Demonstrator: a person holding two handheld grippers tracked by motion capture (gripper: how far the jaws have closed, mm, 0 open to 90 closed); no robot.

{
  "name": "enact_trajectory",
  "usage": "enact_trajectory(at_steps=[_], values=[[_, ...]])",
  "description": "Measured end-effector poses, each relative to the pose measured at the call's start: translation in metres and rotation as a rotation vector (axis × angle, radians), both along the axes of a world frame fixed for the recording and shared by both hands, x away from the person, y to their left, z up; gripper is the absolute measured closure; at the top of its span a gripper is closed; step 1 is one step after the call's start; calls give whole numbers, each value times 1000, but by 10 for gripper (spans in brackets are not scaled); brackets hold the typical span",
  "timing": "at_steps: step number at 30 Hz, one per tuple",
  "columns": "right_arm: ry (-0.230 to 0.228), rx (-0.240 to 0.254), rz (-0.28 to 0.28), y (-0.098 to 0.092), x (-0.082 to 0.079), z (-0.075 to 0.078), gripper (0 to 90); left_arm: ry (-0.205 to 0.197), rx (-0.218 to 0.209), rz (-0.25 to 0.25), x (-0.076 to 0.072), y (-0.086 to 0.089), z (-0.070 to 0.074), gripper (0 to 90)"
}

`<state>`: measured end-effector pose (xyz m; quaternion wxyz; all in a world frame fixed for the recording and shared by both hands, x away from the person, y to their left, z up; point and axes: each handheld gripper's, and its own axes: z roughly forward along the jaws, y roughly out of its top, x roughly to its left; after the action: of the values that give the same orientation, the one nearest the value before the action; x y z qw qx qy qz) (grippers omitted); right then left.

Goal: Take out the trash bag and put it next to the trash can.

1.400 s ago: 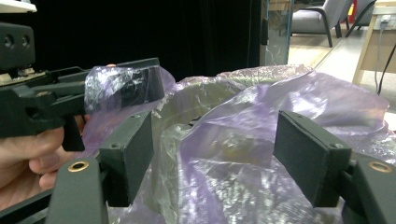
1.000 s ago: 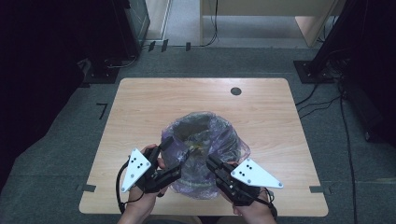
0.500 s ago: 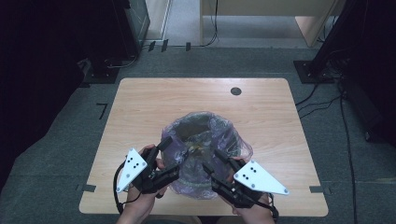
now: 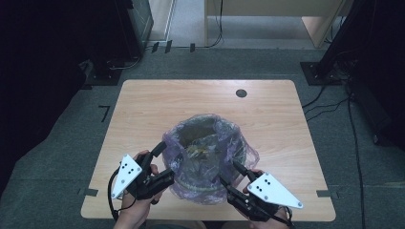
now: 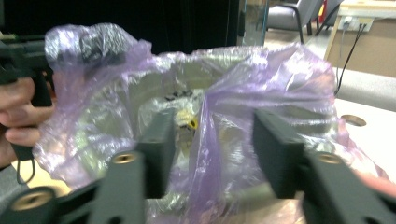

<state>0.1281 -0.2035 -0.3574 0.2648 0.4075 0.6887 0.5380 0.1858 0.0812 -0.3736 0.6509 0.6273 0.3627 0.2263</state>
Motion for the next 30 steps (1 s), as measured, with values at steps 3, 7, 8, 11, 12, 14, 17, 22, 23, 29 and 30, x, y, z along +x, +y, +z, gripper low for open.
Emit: enact_trajectory(at_steps=[3, 7, 8, 11, 12, 14, 17, 22, 23, 29, 30], values=[[10, -20, 4, 2, 3, -4, 780, 0, -1, -4, 0, 0, 1, 339], [14, -9, 4, 4, 9, -5, 882, 2, -6, -6, 1, -2, 1, 339], [17, -3, 5, 5, 11, -5, 891, 1, -6, -8, 1, -3, 2, 339], [0, 2, 17, 13, 17, 0, 898, -5, -9, -20, -2, -6, 4, 339], [-8, 6, 25, 17, 19, 2, 898, -7, -10, -25, -2, -7, 4, 339], [-27, 10, 41, 28, 24, 10, 898, -4, -11, -26, -2, -7, 4, 339], [-39, 19, 65, 40, 35, 23, 897, 8, -16, -25, -1, -7, 1, 339], [-45, 11, 105, 44, 38, 22, 730, 13, -19, -25, 0, -4, 0, 339], [-46, 19, 114, 42, 36, 20, 644, 15, -21, -22, 1, -4, -1, 339], [-105, 32, 56, 21, 14, 16, 341, 25, -16, -14, 3, -6, -3, 339], [-118, 26, 43, 17, 9, 17, 321, 26, -16, -12, 3, -7, -3, 340]])
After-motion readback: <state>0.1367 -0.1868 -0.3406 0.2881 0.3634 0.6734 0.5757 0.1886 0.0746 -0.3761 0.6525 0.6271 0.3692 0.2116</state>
